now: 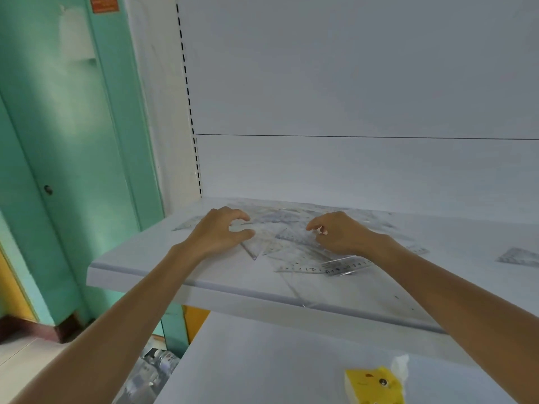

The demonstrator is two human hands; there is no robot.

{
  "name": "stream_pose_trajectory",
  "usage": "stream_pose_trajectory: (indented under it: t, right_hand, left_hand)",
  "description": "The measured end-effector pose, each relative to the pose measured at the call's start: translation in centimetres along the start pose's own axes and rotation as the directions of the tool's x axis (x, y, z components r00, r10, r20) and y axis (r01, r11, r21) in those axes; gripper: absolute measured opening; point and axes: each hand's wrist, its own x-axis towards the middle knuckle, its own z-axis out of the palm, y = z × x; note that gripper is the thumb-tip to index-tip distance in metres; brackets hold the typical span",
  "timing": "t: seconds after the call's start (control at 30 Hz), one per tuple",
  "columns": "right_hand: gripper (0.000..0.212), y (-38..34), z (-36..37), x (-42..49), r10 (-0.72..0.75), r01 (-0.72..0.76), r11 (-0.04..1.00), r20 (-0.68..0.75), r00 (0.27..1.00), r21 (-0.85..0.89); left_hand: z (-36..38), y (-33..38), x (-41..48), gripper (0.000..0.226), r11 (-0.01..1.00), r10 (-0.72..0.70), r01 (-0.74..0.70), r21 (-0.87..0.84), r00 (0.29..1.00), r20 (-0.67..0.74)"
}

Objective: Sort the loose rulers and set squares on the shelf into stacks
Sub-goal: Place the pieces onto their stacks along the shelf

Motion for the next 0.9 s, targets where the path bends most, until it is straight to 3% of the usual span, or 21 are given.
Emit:
stream_pose_trajectory:
  t: [0.07, 0.23, 0.5, 0.7, 0.77, 0.83, 0.9]
  right_hand:
    - [0.034, -0.2, 0.2, 0.2, 0.006, -0.006, 1.0, -0.002, 1.0, -0.011]
    - [0.056, -1.0, 0.9, 1.2, 0.067, -0.066, 0.997, 0.014, 0.998, -0.043]
    - [0.025, -1.2, 1.0, 0.6, 0.033, -0.021, 0.995, -0.131, 0.991, 0.093]
    - [0.023, -1.3, 0.4, 0.5, 0.033, 0.018, 0.984, -0.279, 0.96, 0.179]
    - [0.036, -1.2, 0.0, 0.6, 0.012, 0.019, 0.991, -0.225, 0.974, 0.134]
    - [0.051, -0.7, -0.3, 0.8, 0.025, -0.024, 1.0, -0.07, 0.997, 0.011]
    - [0.053, 0.0, -0.3, 0.8, 0.055, -0.051, 0.996, 0.05, 0.997, -0.072]
  left_hand:
    - [0.5, -0.1, 0.2, 0.04, 1.0, 0.027, -0.026, -0.014, 0.999, 0.047]
    - [1.8, -0.6, 0.3, 0.05, 0.997, 0.051, -0.059, 0.058, 0.989, 0.142]
    - [1.7, -0.5, 0.2, 0.041, 0.99, 0.1, -0.102, 0.095, 0.995, 0.027]
    - [1.6, -0.2, -0.1, 0.02, 0.96, 0.263, -0.249, 0.125, 0.958, -0.118]
    - [1.5, 0.0, -0.3, 0.022, 0.954, 0.29, -0.275, 0.122, 0.948, -0.132]
    - [1.4, 0.2, -0.4, 0.024, 0.938, 0.331, -0.307, 0.162, 0.931, -0.156]
    - [1.4, 0.4, -0.4, 0.026, 0.913, 0.373, -0.335, 0.233, 0.916, -0.148]
